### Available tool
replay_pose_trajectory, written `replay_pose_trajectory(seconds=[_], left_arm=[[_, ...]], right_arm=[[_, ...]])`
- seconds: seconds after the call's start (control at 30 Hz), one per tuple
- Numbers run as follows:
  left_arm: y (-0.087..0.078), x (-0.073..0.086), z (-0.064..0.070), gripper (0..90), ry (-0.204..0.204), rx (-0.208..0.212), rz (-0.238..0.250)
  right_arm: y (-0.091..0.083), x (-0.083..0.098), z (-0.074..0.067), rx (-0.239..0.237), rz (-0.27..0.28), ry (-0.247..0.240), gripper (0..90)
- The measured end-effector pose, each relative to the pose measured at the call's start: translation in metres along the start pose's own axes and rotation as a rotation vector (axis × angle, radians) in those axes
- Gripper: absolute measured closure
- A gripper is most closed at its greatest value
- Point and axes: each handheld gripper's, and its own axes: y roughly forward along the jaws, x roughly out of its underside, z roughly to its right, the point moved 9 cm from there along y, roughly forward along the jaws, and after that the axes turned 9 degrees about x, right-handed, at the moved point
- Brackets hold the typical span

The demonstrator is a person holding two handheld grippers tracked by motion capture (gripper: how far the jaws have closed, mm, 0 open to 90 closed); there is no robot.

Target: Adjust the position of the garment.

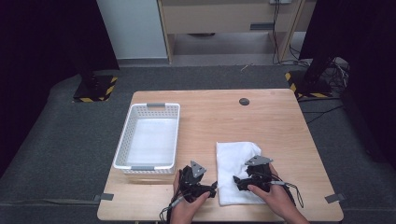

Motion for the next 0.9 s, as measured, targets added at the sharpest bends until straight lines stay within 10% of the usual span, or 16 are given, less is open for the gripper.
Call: replay_pose_trajectory(seconds=[0.9], left_arm=[[0.0, -0.005, 0.004, 5.4, 0.004, 0.012, 0.006]], right_arm=[[0.003, -0.004, -0.015, 0.022, 0.017, 0.02, 5.5]])
